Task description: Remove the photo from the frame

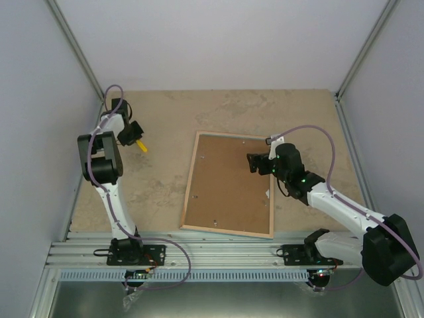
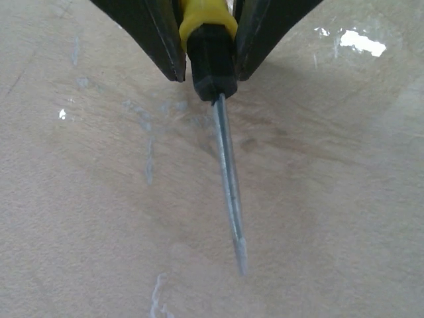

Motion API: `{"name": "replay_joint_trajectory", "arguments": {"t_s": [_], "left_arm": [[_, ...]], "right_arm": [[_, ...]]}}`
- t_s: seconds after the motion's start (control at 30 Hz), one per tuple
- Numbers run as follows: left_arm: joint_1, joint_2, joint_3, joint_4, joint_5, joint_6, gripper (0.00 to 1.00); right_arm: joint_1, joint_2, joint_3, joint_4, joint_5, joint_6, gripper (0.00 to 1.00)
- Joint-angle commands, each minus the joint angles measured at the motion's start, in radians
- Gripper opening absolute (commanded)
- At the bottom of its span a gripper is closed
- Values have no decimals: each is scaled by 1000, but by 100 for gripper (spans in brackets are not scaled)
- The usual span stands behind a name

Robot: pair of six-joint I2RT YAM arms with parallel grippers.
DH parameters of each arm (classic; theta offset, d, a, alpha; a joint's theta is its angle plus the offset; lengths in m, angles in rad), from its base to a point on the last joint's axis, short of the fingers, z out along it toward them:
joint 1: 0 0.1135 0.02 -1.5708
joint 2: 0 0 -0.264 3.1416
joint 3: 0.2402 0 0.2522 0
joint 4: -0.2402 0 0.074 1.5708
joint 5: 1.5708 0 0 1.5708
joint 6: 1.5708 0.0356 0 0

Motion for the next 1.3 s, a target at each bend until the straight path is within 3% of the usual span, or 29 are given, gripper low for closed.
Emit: {"name": "replay_joint_trajectory", "arguments": {"t_s": [0.0, 0.3, 0.6, 1.1, 1.27], "left_arm": [[9, 50, 12, -30, -54, 25, 25], [10, -2, -23, -34, -52, 37, 41], [-8, -224, -216, 20, 65, 30, 55], [-300, -570, -639, 76, 207, 20, 66], [-405, -628, -720, 96, 286, -10, 68]], "right_arm": [[-10, -2, -3, -6, -5, -8, 98], [-13, -26, -4, -27, -1, 3, 98], [-19, -39, 7, -111, 10, 30, 98], [-70, 10, 35, -410, -36, 150, 98], [-84, 14, -9, -422, -77, 185, 98]]}}
